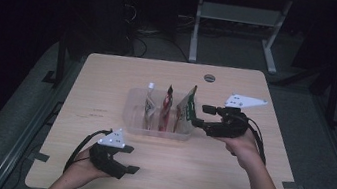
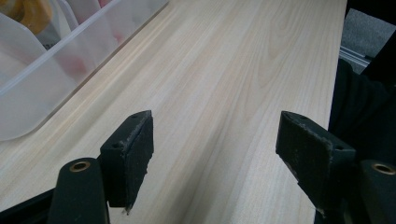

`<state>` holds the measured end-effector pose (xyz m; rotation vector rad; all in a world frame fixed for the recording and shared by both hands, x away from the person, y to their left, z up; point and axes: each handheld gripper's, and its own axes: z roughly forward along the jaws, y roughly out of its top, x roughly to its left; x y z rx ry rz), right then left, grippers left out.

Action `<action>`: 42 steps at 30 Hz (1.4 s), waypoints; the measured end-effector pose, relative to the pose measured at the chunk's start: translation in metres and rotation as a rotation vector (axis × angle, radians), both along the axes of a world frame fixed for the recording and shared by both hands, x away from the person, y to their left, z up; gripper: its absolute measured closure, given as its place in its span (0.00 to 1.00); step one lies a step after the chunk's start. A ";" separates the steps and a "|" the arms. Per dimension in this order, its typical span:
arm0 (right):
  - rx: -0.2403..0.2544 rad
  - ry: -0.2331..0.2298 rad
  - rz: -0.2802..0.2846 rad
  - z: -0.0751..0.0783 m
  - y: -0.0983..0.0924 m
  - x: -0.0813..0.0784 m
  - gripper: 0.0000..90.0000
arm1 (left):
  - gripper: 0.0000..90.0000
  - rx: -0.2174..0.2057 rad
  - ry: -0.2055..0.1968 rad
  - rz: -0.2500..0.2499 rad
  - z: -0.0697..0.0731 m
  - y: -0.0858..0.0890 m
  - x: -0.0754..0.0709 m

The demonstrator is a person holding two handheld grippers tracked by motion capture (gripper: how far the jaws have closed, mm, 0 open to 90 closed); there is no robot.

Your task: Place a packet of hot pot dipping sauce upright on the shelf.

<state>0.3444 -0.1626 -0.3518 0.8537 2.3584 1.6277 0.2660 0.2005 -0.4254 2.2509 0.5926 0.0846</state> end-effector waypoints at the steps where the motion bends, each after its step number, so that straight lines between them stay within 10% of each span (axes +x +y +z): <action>1: -0.005 -0.005 0.006 0.001 -0.002 -0.003 0.35 | 0.30 0.000 -0.002 0.002 0.000 0.000 0.000; 10: -0.069 -0.004 0.076 -0.006 -0.016 -0.028 0.87 | 0.30 0.003 -0.001 0.003 0.000 0.000 0.000; 12: -0.092 0.014 0.167 -0.013 -0.013 -0.027 0.99 | 0.30 0.003 0.002 0.001 -0.001 -0.001 0.000; 24: -0.036 -0.031 0.151 -0.007 -0.002 -0.005 1.00 | 0.30 0.005 0.002 0.002 -0.001 0.001 0.001; 35: -0.115 0.009 0.114 -0.025 -0.039 -0.040 0.98 | 0.30 -0.002 0.003 0.017 -0.001 0.003 0.000; 42: -0.212 0.052 0.028 -0.048 -0.061 -0.048 0.71 | 0.30 0.010 0.005 0.011 -0.001 0.005 0.001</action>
